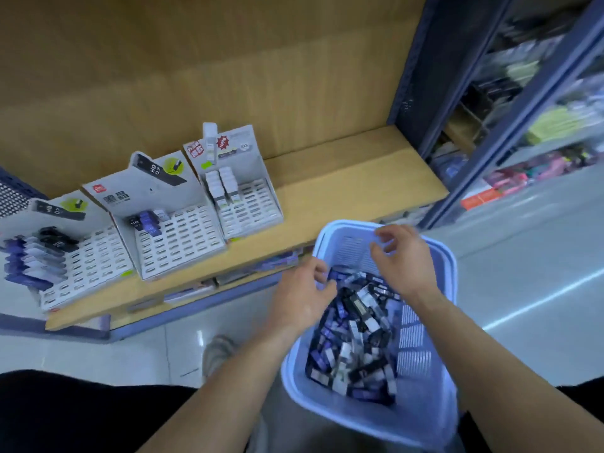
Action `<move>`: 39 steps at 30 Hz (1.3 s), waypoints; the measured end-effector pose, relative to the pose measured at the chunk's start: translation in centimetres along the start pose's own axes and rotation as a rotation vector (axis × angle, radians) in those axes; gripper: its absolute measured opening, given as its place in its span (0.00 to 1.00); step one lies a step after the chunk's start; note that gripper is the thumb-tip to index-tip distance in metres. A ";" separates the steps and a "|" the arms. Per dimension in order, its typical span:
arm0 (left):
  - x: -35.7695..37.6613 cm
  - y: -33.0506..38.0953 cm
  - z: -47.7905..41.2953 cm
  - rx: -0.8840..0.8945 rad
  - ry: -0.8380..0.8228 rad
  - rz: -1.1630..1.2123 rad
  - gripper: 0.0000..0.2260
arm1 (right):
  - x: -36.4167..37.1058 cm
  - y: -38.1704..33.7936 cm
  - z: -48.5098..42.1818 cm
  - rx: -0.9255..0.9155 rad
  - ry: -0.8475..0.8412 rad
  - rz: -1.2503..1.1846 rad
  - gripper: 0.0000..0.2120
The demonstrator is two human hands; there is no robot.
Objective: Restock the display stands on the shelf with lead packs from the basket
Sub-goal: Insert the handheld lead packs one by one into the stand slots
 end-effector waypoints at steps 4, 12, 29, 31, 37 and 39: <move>6.0 -0.2 1.7 -0.067 -0.150 -0.055 0.19 | 0.1 5.2 3.7 0.200 -0.174 0.005 0.19; 12.6 -3.3 -3.5 -0.321 -0.250 -0.097 0.28 | 4.4 11.2 5.4 0.533 -0.361 -0.024 0.31; 22.1 -7.0 -17.3 0.030 -0.049 -0.470 0.36 | 14.5 19.1 3.0 0.523 -0.214 0.221 0.34; 22.3 -7.2 -17.6 0.044 -0.047 -0.536 0.37 | 14.9 19.3 2.9 0.509 -0.226 0.283 0.34; 22.3 -7.1 -17.6 0.121 -0.041 -0.714 0.41 | 15.5 19.3 3.1 0.472 -0.363 0.463 0.37; 22.4 -7.2 -17.6 0.130 -0.054 -0.739 0.41 | 15.6 19.4 3.0 0.476 -0.396 0.475 0.37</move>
Point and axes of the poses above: each hand's wrist, its own z-axis away from the middle knuckle, its own x-axis out of the palm, y = z × x, the point moved 2 cm from there along -z, towards the middle knuckle, and after that the axes turned 5 degrees about -x, right-handed, at the moved point
